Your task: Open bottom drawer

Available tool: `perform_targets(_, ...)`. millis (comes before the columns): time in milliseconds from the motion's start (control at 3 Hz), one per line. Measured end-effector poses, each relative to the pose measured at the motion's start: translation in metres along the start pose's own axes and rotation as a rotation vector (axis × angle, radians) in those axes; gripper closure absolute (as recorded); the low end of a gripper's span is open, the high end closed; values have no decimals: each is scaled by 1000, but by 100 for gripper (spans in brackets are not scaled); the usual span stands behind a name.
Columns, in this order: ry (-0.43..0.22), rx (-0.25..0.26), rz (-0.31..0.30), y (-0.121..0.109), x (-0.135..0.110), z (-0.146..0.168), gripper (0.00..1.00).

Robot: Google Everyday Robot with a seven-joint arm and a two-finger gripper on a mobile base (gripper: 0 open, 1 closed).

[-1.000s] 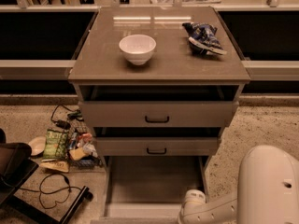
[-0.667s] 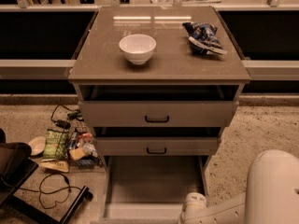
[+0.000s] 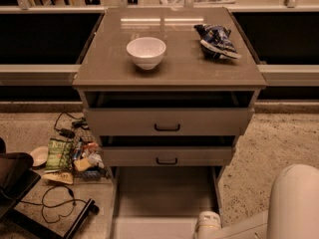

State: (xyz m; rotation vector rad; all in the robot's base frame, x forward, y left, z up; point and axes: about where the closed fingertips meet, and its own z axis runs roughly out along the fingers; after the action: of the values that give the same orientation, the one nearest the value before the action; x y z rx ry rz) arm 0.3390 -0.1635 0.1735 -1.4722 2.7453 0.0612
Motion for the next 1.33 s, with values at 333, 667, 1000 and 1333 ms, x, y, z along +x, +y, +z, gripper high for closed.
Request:
perform_targets(333,0,0,0,-1,-1,0,100)
perform_targets(667,11,8,25,13,14,-2,100)
perform_targets(1000,11,8,25,9,7,-2,100)
perform_targets(1333,11,8,25,8,6,-2,100)
